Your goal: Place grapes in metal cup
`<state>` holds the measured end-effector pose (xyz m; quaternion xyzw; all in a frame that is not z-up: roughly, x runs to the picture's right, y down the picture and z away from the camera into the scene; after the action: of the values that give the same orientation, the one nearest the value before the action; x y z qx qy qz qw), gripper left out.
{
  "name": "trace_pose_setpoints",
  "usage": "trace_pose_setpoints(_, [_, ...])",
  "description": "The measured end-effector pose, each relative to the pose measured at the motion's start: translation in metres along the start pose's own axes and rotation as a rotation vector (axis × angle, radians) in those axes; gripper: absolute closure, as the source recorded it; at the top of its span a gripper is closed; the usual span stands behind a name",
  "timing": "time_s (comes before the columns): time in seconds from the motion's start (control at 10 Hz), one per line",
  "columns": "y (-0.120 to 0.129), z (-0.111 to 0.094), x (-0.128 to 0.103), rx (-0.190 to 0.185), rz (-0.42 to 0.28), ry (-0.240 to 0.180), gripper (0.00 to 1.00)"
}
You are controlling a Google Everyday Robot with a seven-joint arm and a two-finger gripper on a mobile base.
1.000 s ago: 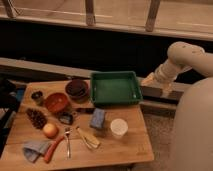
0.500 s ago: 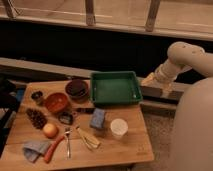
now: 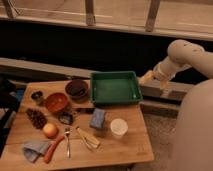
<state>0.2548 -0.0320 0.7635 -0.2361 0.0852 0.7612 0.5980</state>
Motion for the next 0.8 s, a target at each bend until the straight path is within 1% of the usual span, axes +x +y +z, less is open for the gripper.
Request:
trace_pose_setpoints(0.2, [0.047,0.008,-0.009,-0.058,-0.101,0.002,0.26])
trace_pose_setpoints(0.3, [0.079,0.012,-0.013,-0.089,-0.162,0.003,0.26])
trace_pose_setpoints(0.4, [0.101,0.016,-0.014,-0.110,-0.203,0.005,0.26])
trace_pose_setpoints(0.5, [0.130,0.019,-0.014,-0.136,-0.256,0.006,0.26])
trace_pose_setpoints(0.6, [0.162,0.021,-0.008,-0.169,-0.330,0.004,0.26])
trace_pose_setpoints(0.7, [0.173,0.020,-0.005,-0.181,-0.360,0.002,0.26])
trace_pose_setpoints(0.8, [0.176,0.021,-0.004,-0.184,-0.368,0.001,0.26])
